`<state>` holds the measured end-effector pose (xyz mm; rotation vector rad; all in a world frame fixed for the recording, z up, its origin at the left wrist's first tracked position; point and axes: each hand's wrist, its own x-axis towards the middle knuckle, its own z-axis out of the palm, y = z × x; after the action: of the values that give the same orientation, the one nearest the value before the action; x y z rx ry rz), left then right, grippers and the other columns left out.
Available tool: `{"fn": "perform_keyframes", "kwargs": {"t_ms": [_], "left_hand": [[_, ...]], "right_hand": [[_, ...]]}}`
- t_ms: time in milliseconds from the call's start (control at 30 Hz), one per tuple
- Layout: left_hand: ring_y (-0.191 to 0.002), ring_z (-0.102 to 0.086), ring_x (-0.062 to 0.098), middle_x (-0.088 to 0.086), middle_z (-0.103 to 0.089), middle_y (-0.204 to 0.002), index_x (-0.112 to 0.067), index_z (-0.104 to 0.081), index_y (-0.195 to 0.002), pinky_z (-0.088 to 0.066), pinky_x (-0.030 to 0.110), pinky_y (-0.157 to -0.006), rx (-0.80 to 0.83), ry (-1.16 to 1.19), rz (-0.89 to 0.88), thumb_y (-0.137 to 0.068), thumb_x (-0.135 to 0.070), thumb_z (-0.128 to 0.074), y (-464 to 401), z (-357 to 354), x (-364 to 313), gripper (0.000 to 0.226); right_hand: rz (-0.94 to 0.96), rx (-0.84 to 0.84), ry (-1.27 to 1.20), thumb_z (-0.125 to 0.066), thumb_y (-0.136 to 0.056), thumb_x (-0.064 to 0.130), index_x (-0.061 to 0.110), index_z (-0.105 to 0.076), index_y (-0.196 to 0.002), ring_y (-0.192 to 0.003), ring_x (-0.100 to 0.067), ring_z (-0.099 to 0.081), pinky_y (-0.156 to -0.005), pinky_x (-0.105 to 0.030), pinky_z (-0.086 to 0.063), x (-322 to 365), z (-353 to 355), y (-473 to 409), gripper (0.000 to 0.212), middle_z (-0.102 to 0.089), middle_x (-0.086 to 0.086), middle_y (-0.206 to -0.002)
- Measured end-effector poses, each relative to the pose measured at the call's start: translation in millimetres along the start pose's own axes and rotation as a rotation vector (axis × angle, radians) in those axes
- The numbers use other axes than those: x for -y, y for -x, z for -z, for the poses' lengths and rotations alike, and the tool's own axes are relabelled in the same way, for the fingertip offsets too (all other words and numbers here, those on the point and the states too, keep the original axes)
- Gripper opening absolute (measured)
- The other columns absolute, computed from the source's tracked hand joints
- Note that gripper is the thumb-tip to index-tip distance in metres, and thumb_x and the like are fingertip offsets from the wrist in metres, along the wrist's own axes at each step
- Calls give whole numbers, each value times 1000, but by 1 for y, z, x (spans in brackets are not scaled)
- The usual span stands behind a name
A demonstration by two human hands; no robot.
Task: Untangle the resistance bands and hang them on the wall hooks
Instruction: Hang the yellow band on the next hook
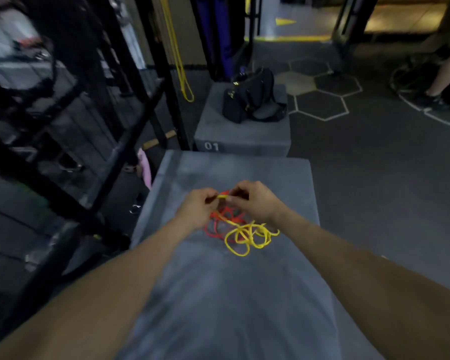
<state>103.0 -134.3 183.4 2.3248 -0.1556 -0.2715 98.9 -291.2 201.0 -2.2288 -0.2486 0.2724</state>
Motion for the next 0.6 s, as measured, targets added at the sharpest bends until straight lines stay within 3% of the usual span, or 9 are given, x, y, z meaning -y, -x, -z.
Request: {"fn": "perform_keyframes", "kwargs": {"t_ms": [100,267,367,433,600], "left_hand": [[-44,-42,-3,-1,-45,-55,-18,-57,-66,-33,21,-54,-90,128,17,-88,-9,-60,22,60,-19,24],[-68,-49,21,13,-52,-68,-15,-59,-73,-47,28,-65,-333,403,87,-91,-6,-56,75,145,-33,20],[-66,-54,14,7,-56,-70,-8,-62,-83,-49,12,-52,-513,514,146,-92,-6,-54,115,191,-35,13],[-69,-57,12,5,-58,-73,-2,-62,-96,-52,12,-55,-573,572,159,-93,-8,-52,143,218,-42,12],[-72,-56,10,0,-57,-77,-16,-55,-75,-52,18,-62,-673,619,209,-98,-18,-45,200,281,-63,25]], "right_hand": [[87,48,70,-65,-82,13,14,-60,-75,-72,-18,-50,-65,-30,-39,52,13,-10,8,-57,-10,-74],[186,40,157,-63,-81,12,6,-59,-73,-70,-18,-50,-63,-29,-36,129,18,-15,11,-55,-12,-71],[251,71,147,-66,-82,15,15,-56,-62,-63,-13,-48,-64,-31,-39,169,16,-13,22,-50,-1,-60],[307,96,97,-68,-81,18,21,-58,-63,-61,-12,-49,-65,-34,-44,200,15,-9,21,-50,5,-57],[456,134,-108,-68,-84,24,19,-63,-65,-43,1,-48,-52,-19,-43,300,11,11,21,-56,5,-54]]}}
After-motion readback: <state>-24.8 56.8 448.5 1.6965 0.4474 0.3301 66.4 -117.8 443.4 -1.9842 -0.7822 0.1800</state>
